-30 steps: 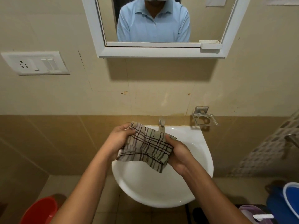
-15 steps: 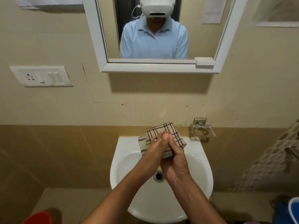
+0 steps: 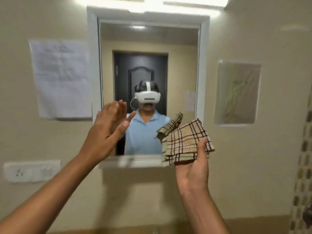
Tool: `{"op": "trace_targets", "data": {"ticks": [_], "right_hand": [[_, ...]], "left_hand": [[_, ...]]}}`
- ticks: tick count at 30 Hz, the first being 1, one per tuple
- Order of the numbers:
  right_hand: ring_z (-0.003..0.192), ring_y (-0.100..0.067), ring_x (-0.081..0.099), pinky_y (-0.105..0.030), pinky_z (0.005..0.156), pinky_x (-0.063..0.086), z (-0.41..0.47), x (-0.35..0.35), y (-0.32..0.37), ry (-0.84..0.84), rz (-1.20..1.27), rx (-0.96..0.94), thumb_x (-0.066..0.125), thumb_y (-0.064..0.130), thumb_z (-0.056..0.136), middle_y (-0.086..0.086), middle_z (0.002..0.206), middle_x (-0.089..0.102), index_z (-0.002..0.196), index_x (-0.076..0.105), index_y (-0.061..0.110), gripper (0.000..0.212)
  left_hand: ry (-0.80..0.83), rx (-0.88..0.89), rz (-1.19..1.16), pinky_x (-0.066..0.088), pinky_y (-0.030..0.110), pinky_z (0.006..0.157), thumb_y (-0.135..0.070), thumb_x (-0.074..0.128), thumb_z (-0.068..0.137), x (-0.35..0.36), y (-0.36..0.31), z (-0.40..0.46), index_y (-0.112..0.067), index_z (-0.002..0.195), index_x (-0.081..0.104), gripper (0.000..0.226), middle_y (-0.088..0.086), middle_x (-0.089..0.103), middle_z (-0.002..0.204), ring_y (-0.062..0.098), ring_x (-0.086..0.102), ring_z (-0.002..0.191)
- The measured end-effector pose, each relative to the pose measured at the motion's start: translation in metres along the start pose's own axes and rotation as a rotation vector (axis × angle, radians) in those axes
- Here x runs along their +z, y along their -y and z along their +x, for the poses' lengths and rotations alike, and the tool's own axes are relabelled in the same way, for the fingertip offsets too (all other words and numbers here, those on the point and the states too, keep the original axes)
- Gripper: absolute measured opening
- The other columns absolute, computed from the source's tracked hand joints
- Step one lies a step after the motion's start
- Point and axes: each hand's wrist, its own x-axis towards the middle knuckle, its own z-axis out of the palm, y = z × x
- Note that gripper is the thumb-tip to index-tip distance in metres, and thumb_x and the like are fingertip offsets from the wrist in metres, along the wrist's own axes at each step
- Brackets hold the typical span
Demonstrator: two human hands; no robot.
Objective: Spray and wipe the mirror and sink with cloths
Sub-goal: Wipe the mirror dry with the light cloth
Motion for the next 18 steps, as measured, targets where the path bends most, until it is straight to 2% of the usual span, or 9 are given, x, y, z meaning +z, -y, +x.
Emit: {"op": "trace_targets", "data": {"ticks": [1, 3, 5, 7, 8, 10, 11, 15, 18], "right_hand": [[0.117, -0.019, 0.065, -0.043, 0.108, 0.046, 0.009, 0.019, 0.008, 0.001, -0.032, -0.067, 0.054, 0.053, 0.083, -0.002, 0.123, 0.071, 0.126, 0.063, 0.018, 0.056], [0.115, -0.017, 0.066, -0.043, 0.108, 0.047, 0.028, 0.058, 0.022, -0.014, -0.149, -0.252, 0.062, 0.057, 0.075, -0.002, 0.122, 0.071, 0.119, 0.065, 0.02, 0.058], [0.113, -0.014, 0.066, -0.035, 0.1, 0.054, 0.048, 0.094, 0.03, 0.047, -0.247, -0.454, 0.062, 0.051, 0.081, -0.002, 0.132, 0.065, 0.135, 0.056, 0.018, 0.063], [0.112, -0.001, 0.061, -0.017, 0.092, 0.053, 0.073, 0.125, 0.034, 0.095, -0.501, -0.687, 0.055, 0.055, 0.087, 0.0, 0.142, 0.054, 0.15, 0.039, 0.025, 0.071], [0.123, -0.003, 0.054, -0.018, 0.099, 0.049, 0.089, 0.136, 0.033, 0.101, -0.69, -0.817, 0.05, 0.062, 0.089, 0.0, 0.151, 0.044, 0.154, 0.03, 0.032, 0.075], [0.151, -0.017, 0.021, -0.043, 0.121, 0.027, 0.126, 0.152, 0.027, 0.118, -0.985, -1.019, 0.04, 0.068, 0.092, 0.003, 0.165, 0.018, 0.156, 0.013, 0.037, 0.076], [0.154, -0.016, 0.004, -0.05, 0.123, 0.016, 0.144, 0.158, 0.023, 0.115, -1.107, -1.045, 0.038, 0.067, 0.094, 0.005, 0.167, 0.008, 0.157, 0.007, 0.036, 0.078], [0.149, -0.017, -0.025, -0.057, 0.121, -0.008, 0.176, 0.167, 0.004, 0.138, -1.638, -1.045, 0.033, 0.063, 0.097, 0.004, 0.166, -0.015, 0.155, -0.014, 0.03, 0.082], [0.146, -0.024, -0.035, -0.057, 0.116, -0.021, 0.177, 0.168, -0.003, 0.181, -1.847, -1.115, 0.024, 0.077, 0.089, -0.002, 0.16, -0.033, 0.154, -0.024, 0.023, 0.096]], "left_hand": [[-0.038, 0.021, 0.075, 0.004, 0.017, 0.121, -0.064, 0.032, 0.091, -0.007, 0.004, 0.018, -0.031, 0.155, 0.019, 0.073, -0.027, 0.008, 0.157, -0.016, 0.0, 0.143], [-0.08, 0.051, 0.221, 0.0, 0.035, 0.125, -0.059, 0.029, 0.094, -0.019, 0.012, 0.052, -0.03, 0.156, 0.003, 0.073, -0.02, -0.005, 0.16, -0.003, -0.009, 0.149], [-0.107, 0.085, 0.351, -0.001, 0.043, 0.125, -0.054, 0.028, 0.096, -0.028, 0.021, 0.08, -0.029, 0.155, -0.008, 0.073, -0.012, -0.013, 0.162, 0.006, -0.015, 0.15], [-0.134, 0.106, 0.444, -0.002, 0.043, 0.124, -0.052, 0.022, 0.096, -0.036, 0.025, 0.104, -0.028, 0.153, -0.013, 0.071, -0.006, -0.016, 0.163, 0.009, -0.018, 0.15], [-0.14, 0.113, 0.481, -0.002, 0.043, 0.124, -0.052, 0.019, 0.096, -0.039, 0.026, 0.116, -0.027, 0.153, -0.013, 0.07, -0.004, -0.016, 0.164, 0.01, -0.019, 0.15], [-0.136, 0.125, 0.55, -0.005, 0.041, 0.124, -0.051, 0.011, 0.094, -0.042, 0.029, 0.134, -0.023, 0.154, -0.01, 0.069, -0.001, -0.015, 0.164, 0.012, -0.019, 0.15], [-0.136, 0.138, 0.582, -0.007, 0.039, 0.124, -0.05, 0.009, 0.094, -0.043, 0.031, 0.142, -0.021, 0.155, -0.007, 0.07, 0.0, -0.014, 0.164, 0.014, -0.017, 0.151], [-0.197, 0.183, 0.689, -0.014, 0.034, 0.122, -0.041, 0.014, 0.095, -0.043, 0.039, 0.167, -0.012, 0.157, 0.005, 0.068, 0.008, -0.002, 0.166, 0.021, -0.007, 0.153], [-0.249, 0.148, 0.691, -0.008, 0.041, 0.123, -0.041, 0.015, 0.097, -0.04, 0.049, 0.182, -0.011, 0.157, 0.006, 0.068, 0.008, -0.002, 0.166, 0.023, -0.006, 0.153]]}}
